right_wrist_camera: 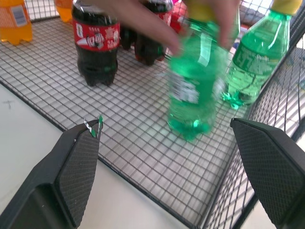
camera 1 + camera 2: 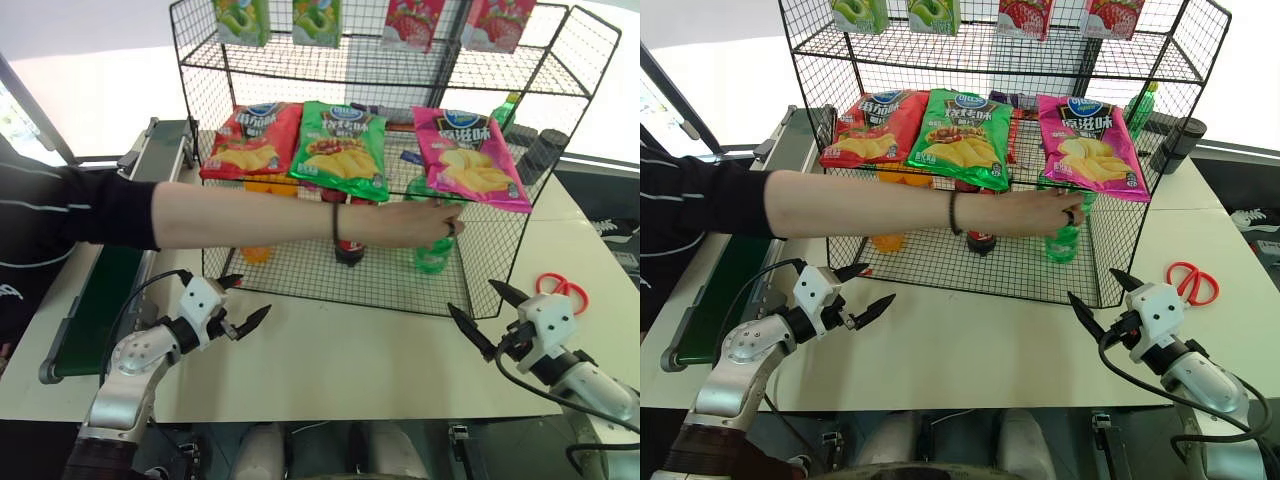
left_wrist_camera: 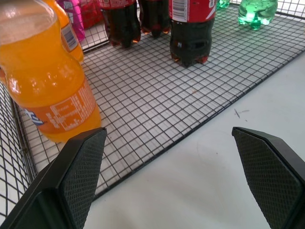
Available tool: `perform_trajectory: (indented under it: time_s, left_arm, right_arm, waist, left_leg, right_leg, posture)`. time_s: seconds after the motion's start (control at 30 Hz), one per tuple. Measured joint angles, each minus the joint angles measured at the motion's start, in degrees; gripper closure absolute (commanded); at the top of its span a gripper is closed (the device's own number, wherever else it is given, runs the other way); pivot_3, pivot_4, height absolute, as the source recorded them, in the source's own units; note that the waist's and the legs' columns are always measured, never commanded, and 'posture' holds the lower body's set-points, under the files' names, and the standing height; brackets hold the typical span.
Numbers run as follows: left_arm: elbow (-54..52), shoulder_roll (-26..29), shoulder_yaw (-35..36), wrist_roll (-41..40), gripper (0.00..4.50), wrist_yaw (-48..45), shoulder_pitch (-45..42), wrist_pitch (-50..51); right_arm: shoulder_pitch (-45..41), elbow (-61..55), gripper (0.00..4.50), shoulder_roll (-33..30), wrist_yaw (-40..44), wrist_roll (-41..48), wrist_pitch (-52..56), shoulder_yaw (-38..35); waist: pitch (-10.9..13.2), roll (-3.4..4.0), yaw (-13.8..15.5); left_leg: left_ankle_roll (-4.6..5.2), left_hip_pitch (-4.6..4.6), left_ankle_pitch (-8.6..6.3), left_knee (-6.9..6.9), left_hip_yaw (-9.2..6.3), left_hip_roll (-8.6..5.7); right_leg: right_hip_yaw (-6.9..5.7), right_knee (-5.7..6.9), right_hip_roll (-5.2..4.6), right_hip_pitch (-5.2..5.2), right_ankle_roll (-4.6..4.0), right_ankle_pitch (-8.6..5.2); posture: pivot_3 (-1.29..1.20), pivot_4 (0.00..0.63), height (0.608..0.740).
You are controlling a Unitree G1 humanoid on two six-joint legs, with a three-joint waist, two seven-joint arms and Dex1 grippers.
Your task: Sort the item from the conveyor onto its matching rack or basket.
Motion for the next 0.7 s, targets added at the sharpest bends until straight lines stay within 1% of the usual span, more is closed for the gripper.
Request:
perform_trajectory:
  time_s: [0.23,0.7]
  left_arm:
    - [-0.5,0.4,0.0,0.0,0.00,-0.2,0.1,0.0]
    - [0.7,0.3,0.0,0.0,0.00,-0.3,-1.2,-0.2]
  right_arm:
    - [0.6,2.4,0.03,0.1,1.1,-0.5,-3.5,0.1]
    - [0.8,2.3,0.03,0.2,0.2,-0.6,-3.6,0.2]
  waist:
    - [0.0,0.00,0.0]
    - [0.0,0.00,0.0]
  left_leg:
    - [0.00,0.01,0.00,0.00,0.00,0.00]
    - [0.00,0.03,0.00,0.00,0.00,0.01]
  right_leg:
    - [0.00,0.00,-0.01,0.01,0.00,0.00]
    - [0.01,0.01,-0.03,0.02,-0.01,0.00]
  posture:
    - [0.00,0.150,0.740]
    - [0.00,0.150,0.740]
